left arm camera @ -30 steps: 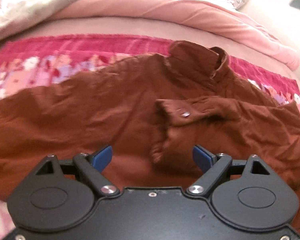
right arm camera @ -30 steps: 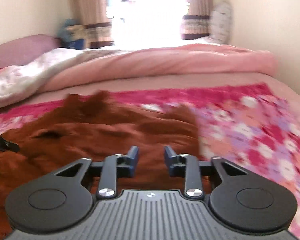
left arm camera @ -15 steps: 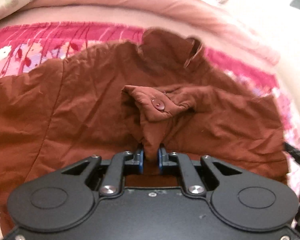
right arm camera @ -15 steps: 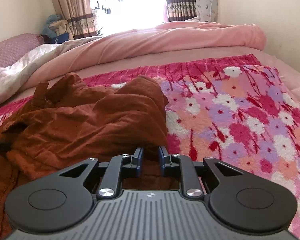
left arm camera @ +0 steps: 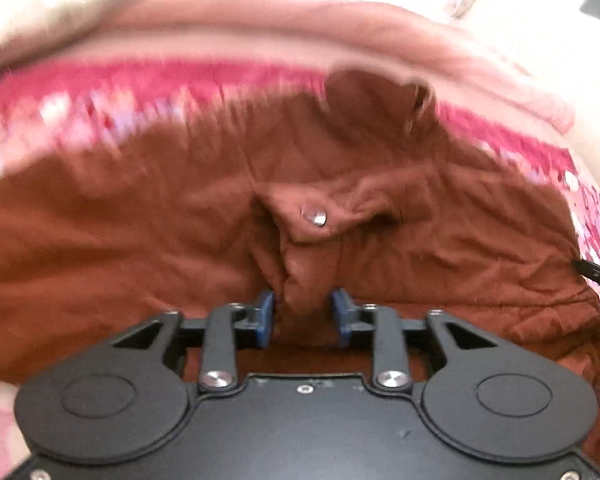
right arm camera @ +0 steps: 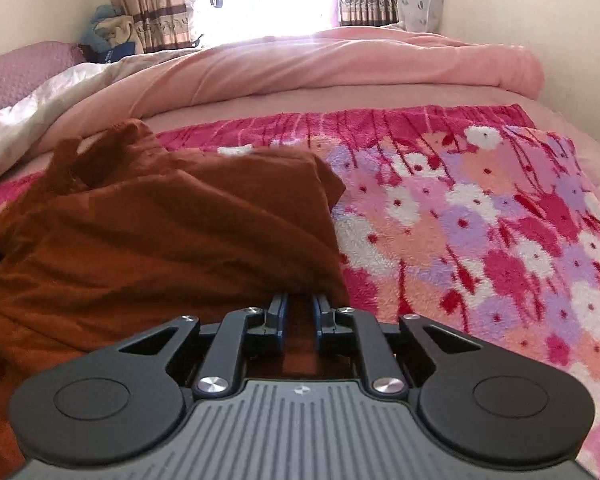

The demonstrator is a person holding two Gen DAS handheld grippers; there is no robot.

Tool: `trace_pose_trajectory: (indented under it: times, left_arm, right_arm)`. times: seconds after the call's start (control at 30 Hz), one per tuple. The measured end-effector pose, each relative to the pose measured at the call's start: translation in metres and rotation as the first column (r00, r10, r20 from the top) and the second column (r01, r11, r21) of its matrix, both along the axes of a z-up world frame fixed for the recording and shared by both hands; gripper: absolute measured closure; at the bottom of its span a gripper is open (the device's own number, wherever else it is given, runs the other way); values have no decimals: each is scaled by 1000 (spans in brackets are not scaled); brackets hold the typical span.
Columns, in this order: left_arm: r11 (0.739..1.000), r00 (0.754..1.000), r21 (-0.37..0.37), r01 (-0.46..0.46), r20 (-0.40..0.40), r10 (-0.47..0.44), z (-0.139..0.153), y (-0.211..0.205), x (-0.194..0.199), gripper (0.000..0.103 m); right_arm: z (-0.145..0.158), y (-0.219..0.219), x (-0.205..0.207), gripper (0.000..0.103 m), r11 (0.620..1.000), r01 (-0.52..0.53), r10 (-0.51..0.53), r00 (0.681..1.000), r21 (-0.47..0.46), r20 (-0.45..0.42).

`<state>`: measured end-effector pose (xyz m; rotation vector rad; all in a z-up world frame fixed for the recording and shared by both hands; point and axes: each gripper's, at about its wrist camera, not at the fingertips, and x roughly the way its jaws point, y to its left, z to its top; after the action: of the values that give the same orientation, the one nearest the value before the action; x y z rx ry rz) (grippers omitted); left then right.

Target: Fold large clothes

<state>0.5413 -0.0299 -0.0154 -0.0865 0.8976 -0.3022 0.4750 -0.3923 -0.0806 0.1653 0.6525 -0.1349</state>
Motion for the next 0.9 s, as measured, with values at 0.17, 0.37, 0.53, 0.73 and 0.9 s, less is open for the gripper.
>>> trace_pose_trajectory:
  times: [0.17,0.37,0.53,0.73,0.9]
  left_arm:
    - [999,992,27,-41,118,37,23,18,-10,66]
    - [990,995,130,-63,-62,72,-39,5,22,100]
    - [975,997,212,-58,56,47,-40,-3,9,86]
    - [948,918,89,-306,292,269,5,109,-32,0]
    - [806,785,-12,-592,217,580,5,257,-47,0]
  right_arm:
    - [8,-2,-19,86,998,-29,29,999,53,-13]
    - [-14,5,-17,87,999,-30,32,997,26,-74]
    - [-13,11,-17,86,1000,-30,29,997,-7,-75]
    - [3,9,-29,85,999,-29,30,999,42,-21]
    - [-3,15,-30,85,999,-38,39,999,16,-30]
